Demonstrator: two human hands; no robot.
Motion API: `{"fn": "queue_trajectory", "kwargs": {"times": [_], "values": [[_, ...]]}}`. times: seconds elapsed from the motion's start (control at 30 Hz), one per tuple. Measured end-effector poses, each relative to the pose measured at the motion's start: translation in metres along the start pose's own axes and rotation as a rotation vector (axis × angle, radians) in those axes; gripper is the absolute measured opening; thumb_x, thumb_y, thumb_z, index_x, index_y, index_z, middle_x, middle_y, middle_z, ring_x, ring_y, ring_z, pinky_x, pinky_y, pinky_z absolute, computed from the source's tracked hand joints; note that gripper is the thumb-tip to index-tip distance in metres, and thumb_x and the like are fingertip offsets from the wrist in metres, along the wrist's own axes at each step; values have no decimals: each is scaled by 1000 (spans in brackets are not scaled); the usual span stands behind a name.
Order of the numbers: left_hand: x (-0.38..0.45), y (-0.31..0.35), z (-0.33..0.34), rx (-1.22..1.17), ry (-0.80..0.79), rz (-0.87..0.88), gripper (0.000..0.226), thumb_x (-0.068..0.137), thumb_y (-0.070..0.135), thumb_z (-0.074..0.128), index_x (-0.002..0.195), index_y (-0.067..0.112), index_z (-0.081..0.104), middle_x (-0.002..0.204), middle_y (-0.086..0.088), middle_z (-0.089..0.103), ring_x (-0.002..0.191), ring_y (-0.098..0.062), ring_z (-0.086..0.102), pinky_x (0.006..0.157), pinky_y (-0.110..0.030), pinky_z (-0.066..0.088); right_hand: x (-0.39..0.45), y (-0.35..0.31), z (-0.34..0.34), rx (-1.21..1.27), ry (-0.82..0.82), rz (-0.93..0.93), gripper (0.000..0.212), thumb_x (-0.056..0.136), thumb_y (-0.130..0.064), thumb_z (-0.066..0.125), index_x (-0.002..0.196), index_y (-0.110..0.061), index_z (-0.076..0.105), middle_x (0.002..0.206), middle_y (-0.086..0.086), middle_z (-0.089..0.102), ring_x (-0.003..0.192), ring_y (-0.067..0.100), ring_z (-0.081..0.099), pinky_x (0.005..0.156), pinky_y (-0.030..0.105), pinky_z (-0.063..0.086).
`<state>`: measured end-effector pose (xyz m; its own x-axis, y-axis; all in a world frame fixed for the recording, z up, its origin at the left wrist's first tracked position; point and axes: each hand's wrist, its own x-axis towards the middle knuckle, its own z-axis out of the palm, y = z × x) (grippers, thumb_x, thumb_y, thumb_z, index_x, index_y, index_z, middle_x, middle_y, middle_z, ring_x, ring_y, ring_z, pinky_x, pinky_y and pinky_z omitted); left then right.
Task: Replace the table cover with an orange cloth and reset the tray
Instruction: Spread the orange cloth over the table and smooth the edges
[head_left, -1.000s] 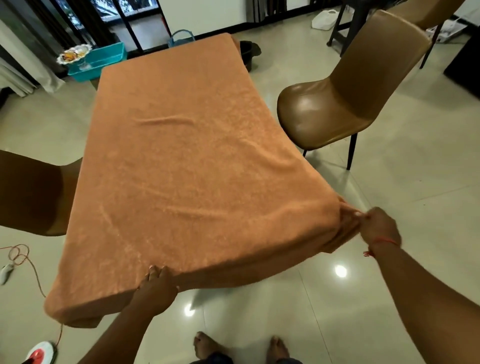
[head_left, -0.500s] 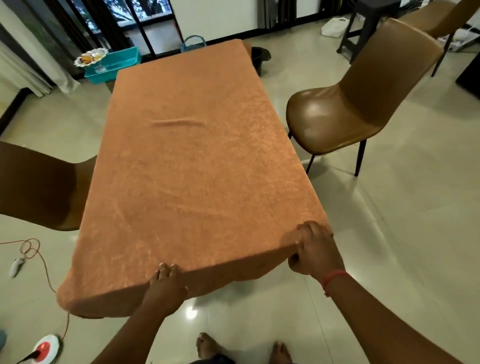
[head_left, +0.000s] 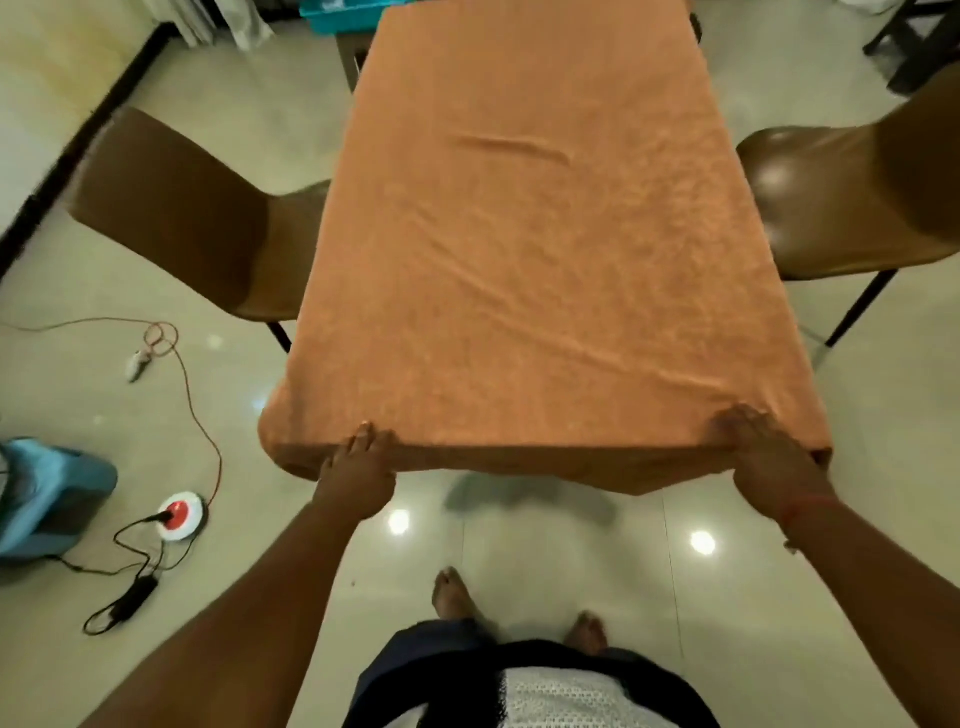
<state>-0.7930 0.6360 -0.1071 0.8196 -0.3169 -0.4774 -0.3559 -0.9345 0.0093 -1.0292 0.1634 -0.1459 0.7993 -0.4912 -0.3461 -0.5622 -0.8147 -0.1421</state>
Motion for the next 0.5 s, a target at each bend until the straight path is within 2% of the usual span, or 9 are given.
{"fn": "queue_trajectory", "kwargs": {"times": [0.13,0.33,0.43,0.5], "values": [[6,-40,11,19,-6,57,67,95,34,47,153,28,14,164,-6,9,148,-35,16,113,-61,25,-1,-23,16,-8,-80,47,71,86,-4,63,150,-5,32,158,24,25,144,45,26,117,54,26],[3,-57,22,57,70,126,76,92,30,50,155,31,8,165,-3,1,150,-33,6,116,-60,17,-30,-76,26,45,-77,179,68,93,-2,46,155,-11,20,163,19,12,149,43,13,119,53,21],[0,-60,24,43,72,153,75,92,27,48,155,29,7,165,-3,-2,150,-32,2,117,-59,15,-38,-89,31,-8,-119,158,70,91,1,41,156,-16,20,164,14,9,149,39,19,120,47,25],[-2,-60,22,40,61,155,72,94,29,47,155,27,9,165,-3,1,150,-32,4,117,-59,15,-37,-90,33,-3,-138,110,72,86,3,41,154,-17,26,162,15,17,146,39,26,116,48,33]]}}
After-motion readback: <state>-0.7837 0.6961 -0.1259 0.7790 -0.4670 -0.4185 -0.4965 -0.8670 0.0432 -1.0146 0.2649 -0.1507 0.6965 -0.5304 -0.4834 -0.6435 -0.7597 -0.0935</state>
